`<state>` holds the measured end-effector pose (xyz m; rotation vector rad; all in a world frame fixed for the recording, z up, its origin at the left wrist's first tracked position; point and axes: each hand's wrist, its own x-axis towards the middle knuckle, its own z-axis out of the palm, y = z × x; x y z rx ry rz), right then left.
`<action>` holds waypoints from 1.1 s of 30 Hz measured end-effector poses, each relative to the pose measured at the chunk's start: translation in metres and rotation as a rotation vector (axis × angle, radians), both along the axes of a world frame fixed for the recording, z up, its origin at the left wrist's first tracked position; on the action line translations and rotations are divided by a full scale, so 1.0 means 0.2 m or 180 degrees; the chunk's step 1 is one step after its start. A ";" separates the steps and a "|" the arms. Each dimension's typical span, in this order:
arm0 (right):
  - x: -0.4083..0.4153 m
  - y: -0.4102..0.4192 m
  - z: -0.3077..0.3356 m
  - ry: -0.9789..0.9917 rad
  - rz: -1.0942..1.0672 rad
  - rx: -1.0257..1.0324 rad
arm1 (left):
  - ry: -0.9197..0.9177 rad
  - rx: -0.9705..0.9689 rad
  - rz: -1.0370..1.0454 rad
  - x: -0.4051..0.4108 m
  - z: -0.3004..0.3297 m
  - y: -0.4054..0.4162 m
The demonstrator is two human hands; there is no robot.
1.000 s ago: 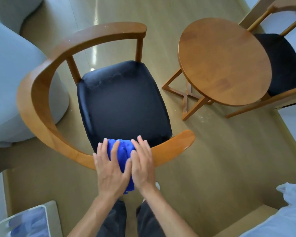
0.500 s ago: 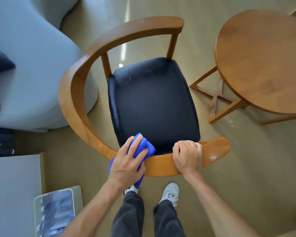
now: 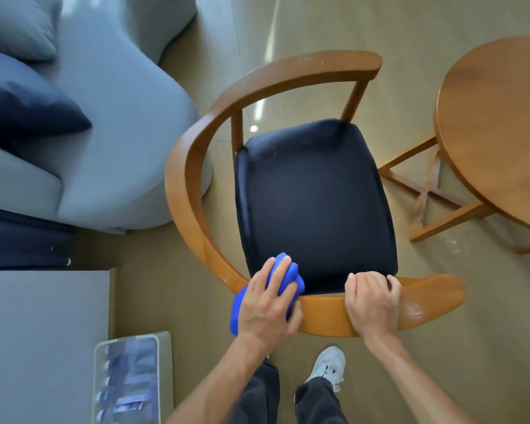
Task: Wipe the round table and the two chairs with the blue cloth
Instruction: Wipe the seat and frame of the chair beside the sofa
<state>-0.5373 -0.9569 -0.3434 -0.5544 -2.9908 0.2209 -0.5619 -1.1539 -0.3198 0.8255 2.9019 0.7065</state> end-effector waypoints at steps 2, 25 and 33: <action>-0.02 -0.14 0.02 0.0201 0.0264 -0.0031 | 0.0108 -0.0092 -0.0205 -0.03 -0.01 -0.02; -0.11 -0.78 -0.03 0.0190 0.0850 -0.0318 | 0.0392 -0.1016 -0.2035 -0.67 0.15 -0.61; -0.12 -0.78 -0.06 0.0321 0.0874 -0.0240 | -0.0350 -0.0658 -0.0702 -1.54 0.26 -0.72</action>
